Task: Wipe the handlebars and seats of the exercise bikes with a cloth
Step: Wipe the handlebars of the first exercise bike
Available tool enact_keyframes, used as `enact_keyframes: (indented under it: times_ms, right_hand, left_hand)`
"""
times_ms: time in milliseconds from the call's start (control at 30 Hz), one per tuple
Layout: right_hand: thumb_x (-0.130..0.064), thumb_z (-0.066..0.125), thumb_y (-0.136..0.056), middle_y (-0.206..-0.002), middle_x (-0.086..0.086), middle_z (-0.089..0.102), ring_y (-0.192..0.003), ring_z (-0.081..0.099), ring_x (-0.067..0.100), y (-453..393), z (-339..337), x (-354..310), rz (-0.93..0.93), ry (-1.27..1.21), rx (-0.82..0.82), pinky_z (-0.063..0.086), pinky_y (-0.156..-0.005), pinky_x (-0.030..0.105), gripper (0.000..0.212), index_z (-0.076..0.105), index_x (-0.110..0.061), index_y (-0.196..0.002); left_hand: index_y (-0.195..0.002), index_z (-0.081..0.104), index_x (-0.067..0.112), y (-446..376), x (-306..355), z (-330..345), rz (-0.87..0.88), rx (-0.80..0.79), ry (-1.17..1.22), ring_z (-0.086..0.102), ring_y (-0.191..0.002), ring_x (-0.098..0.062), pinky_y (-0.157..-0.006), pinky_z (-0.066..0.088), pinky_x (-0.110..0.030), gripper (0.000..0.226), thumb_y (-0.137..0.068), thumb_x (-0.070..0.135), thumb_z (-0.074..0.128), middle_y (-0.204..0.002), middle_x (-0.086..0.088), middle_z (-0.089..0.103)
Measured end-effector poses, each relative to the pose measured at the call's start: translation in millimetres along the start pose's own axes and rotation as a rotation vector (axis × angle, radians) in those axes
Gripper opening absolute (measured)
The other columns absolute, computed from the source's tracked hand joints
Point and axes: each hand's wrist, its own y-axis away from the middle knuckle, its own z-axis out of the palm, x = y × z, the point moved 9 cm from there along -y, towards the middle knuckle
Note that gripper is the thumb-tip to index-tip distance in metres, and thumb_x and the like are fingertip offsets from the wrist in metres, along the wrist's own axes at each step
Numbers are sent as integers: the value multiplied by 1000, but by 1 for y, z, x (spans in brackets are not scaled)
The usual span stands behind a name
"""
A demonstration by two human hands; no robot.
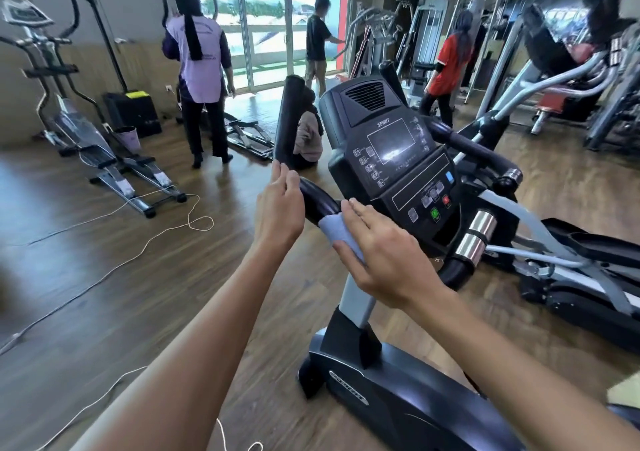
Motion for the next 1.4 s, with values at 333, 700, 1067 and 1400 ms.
enact_keyframes:
  times_ms: [333,700,1067,1400]
  right_hand:
    - [-51,21,-102,-158,10,44,-156,18,33,7,-9,10,118,-81,-6,19,-126,44,72,39,-5,-154]
    - [-43,23,-106,-170,12,15,-159,-5,21,-57,-15,-16,-89,85,180,-2,-128,47,63,24,-13,-161]
    - [-35,45,-102,-153,23,46,-142,45,34,-41,-10,-29,-359,120,255,41,-115,45,64,41,7,-150]
    - [-23,47,-99,-141,20,58,-128,57,36,-61,-3,-55,-390,201,301,44,-113,44,53,52,5,-143]
  left_hand:
    - [-157,38,10,-2,0,2,14,-4,-63,25,-154,-17,-122,15,-28,49,-112,29,30,-169,5,20]
    - [-140,56,-1,-3,7,-5,154,-93,-204,14,-156,-10,-117,16,-22,44,-112,20,30,-168,-6,21]
    - [-146,55,14,-16,-13,-15,73,-104,37,33,-149,-8,-119,27,-23,44,-110,35,40,-158,4,42]
    - [-69,59,17,-46,-26,-37,-9,52,229,53,-73,-12,-89,55,-57,57,-98,63,40,-66,4,55]
